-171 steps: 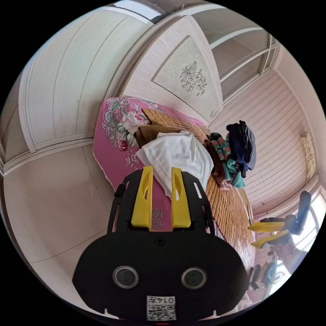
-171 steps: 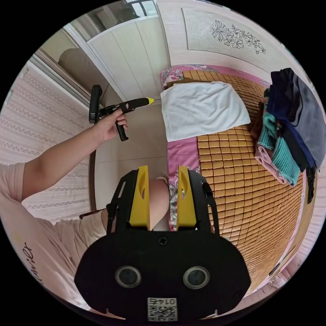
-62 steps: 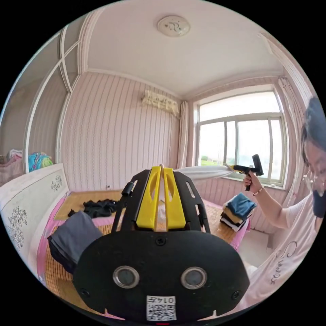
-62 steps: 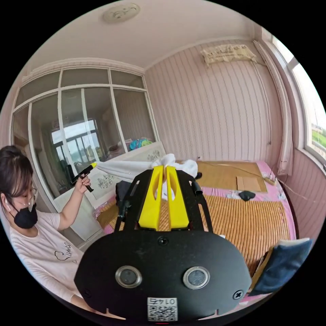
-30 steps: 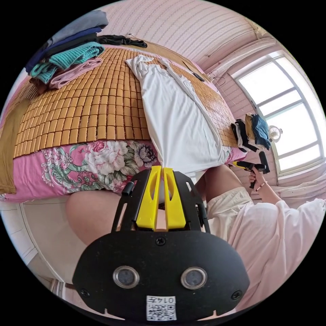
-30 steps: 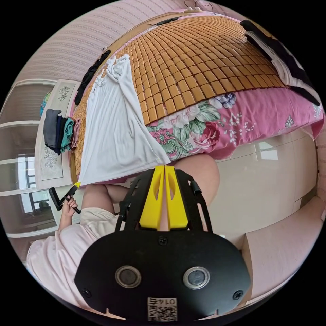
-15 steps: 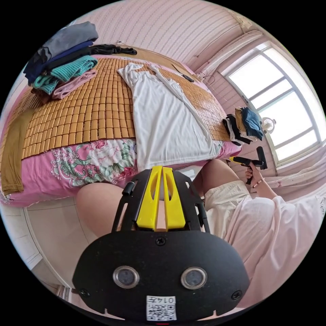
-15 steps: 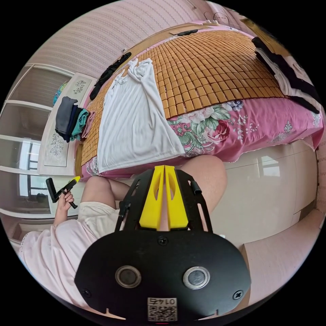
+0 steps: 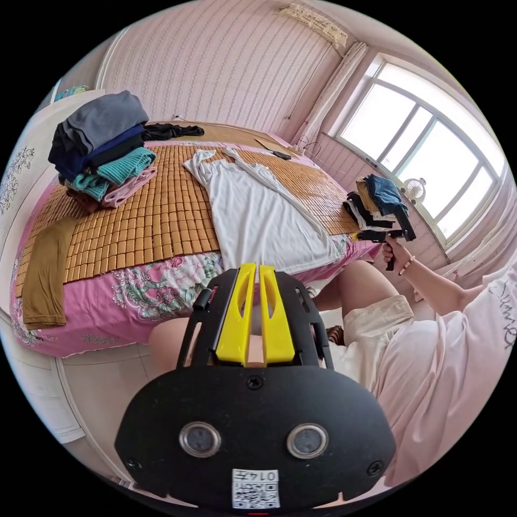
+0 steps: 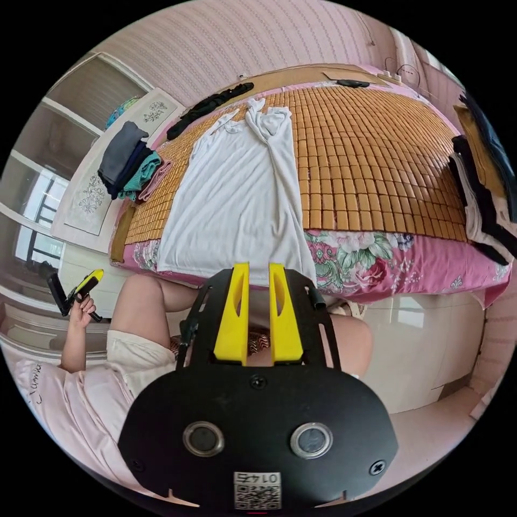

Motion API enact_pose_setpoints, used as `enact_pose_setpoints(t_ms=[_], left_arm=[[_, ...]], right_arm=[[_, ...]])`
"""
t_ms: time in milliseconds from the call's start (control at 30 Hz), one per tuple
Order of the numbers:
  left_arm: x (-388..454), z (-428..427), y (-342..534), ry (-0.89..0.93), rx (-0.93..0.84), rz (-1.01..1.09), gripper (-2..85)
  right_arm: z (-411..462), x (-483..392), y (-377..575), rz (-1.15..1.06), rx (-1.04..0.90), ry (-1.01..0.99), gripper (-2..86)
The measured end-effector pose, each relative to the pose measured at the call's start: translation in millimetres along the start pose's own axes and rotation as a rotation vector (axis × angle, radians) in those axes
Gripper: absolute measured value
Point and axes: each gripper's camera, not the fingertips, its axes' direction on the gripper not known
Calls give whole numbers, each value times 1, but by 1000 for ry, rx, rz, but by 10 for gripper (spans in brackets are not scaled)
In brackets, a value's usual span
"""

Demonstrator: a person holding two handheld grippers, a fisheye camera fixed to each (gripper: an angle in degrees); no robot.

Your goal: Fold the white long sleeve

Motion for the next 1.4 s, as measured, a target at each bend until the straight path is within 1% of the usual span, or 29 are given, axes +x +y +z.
enact_pose_setpoints(t_ms=[200,367,433,533,633,700,733,767,800,833,867,933,967,1033,1100,1167,1200,1233,1267,1333,1400], left_arm=[[-9,55,-46,-2,-40,71,-9],[-13,137,-118,-34,-90,157,-5],[-14,167,-145,-19,-106,173,-3],[-18,223,-187,-37,-163,203,-2],[-27,281,-219,-54,-236,211,-1],[-32,314,-233,-53,-277,225,0],[-35,334,-239,-59,-296,239,0],[-38,352,-244,-78,-314,244,-1],[-40,360,-245,-90,-323,244,-1],[-44,375,-248,-104,-344,242,-2],[-46,388,-248,-103,-370,246,-3],[-46,396,-246,-102,-345,303,-7],[-45,400,-244,-111,-338,337,-8],[-46,406,-242,-119,-322,352,-9],[-48,413,-241,-123,-306,348,-9],[-51,422,-241,-128,-299,339,-9],[-51,424,-242,-129,-302,336,-8],[-53,429,-245,-132,-314,328,-7],[-54,434,-250,-135,-336,314,-4],[-54,437,-259,-136,-331,297,0],[-50,436,-271,-127,-284,305,2]], right_arm=[[5,-36,-88,-179,11,41,102],[19,-61,-173,-281,61,73,107],[42,-68,-220,-329,21,111,108],[79,-67,-271,-330,-60,131,113],[111,-60,-302,-302,-85,170,114],[129,-52,-313,-291,-104,213,103],[139,-43,-318,-270,-126,238,82],[142,-38,-320,-259,-130,243,71],[142,-26,-323,-233,-126,218,40],[131,-13,-322,-222,-85,130,21],[123,-7,-320,-213,-55,83,17],[77,19,-302,-175,115,-49,10],[63,25,-294,-164,161,-63,9],[14,55,-251,-89,321,-94,6],[-7,80,-212,7,375,-103,4],[-13,104,-174,117,352,-35,2],[-12,117,-155,183,286,44,2],[-12,126,-141,211,241,117,3],[-13,128,-137,215,230,140,3],[-19,121,-145,113,212,142,9],[-21,104,-172,-7,208,136,21]])
